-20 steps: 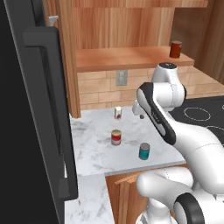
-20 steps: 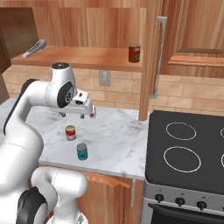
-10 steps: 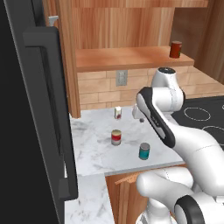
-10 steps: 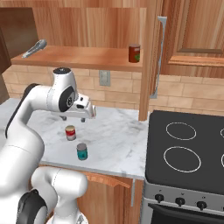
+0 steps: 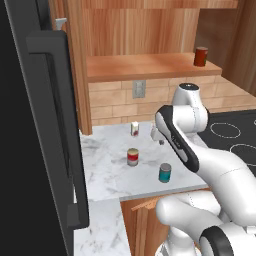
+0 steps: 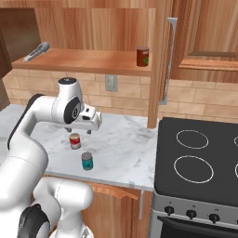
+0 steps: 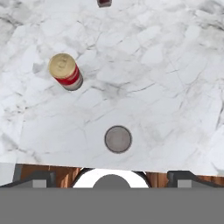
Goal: Pick the cans from the counter and place them in their designated side in the cabinet.
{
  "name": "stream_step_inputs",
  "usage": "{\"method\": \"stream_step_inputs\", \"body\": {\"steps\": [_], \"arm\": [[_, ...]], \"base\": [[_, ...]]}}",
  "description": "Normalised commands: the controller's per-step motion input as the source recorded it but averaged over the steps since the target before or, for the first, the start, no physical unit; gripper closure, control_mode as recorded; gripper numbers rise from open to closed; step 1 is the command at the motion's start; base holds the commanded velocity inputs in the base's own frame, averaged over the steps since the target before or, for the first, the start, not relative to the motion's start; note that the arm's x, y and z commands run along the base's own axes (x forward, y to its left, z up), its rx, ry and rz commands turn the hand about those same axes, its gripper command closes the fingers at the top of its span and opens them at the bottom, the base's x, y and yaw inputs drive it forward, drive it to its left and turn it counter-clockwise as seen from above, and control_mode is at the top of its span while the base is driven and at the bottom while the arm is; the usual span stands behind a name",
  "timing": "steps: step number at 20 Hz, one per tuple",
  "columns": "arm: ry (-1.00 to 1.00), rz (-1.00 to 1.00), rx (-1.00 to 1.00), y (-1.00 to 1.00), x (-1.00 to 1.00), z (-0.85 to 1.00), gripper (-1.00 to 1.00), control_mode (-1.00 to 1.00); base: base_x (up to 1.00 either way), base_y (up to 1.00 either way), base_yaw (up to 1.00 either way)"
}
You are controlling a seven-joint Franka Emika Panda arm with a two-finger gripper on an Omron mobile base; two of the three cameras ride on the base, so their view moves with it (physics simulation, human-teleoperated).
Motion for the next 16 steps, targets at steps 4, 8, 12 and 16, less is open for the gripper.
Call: {"method": "stream_step_inputs", "body": {"steps": [4,8,12,16], "arm": [[0.01,0.00,0.00,-0.04,0.00,-0.18,-1.00,-1.00],[0.01,0.00,0.00,-0.03,0.00,-0.19,-1.00,-1.00],[0.00,0.00,0.00,-0.01,0.00,-0.18,-1.00,-1.00],[0.00,0.00,0.00,0.00,0.00,-0.18,-1.00,-1.00]], "base": [[0.00,0.00,0.00],[0.00,0.00,0.00],[0.00,0.00,0.00],[0.00,0.00,0.00]]}}
